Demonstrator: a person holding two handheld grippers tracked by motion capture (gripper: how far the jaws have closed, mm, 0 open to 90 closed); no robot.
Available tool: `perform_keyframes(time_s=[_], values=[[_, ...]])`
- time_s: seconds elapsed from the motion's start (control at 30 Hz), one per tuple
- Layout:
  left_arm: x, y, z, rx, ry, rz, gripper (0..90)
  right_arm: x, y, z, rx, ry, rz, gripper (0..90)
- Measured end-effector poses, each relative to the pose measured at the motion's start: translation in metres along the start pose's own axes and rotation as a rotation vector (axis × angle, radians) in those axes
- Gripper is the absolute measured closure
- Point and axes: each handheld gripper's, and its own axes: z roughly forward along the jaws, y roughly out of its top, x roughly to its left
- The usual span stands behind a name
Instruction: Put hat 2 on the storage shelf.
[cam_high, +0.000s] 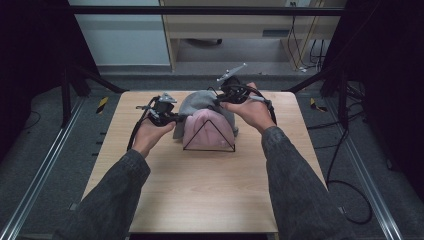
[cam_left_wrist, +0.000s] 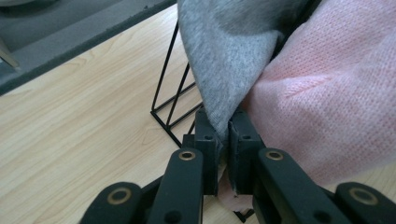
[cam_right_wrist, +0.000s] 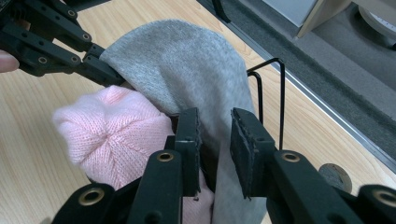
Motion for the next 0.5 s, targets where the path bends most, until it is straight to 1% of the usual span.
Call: perform_keyframes(time_s=[0.07, 0.13, 0.2, 0.33, 0.47, 0.5], values=[[-0.0011, -0.0006, 0.0000, -0.006, -0.001, -0.003, 83.8, 0.0000, -0.0004, -0.0006, -0.001, -0.003, 0.002, 71.7], [-0.0016, -0.0004, -0.0001, 0.002, -0.001, 0.007, 83.6, 0.0003, -0.0008, -0.0010, -0.004, 0.000, 0.006, 71.7], [-0.0017, -0.0004, 0.0000, 0.002, 0.000, 0.007, 83.6, 0.0010, -0.0011, -0.0008, -0.005, -0.001, 0.006, 71.2], [-0.0020, -0.0017, 0.0009, -0.003, 0.000, -0.001, 83.4, 0.0018, -0.0029, 0.0003, -0.005, -0.001, 0.006, 70.2], [-0.0019, -0.0027, 0.0002, -0.007, 0.005, -0.002, 81.0, 0.0020, -0.0043, 0.0005, -0.002, -0.003, 0.011, 68.5], [-0.0030, -0.0027, -0.0011, -0.017, 0.017, 0.003, 79.1, 0.0015, -0.0047, 0.0001, -0.006, -0.008, 0.008, 67.8]])
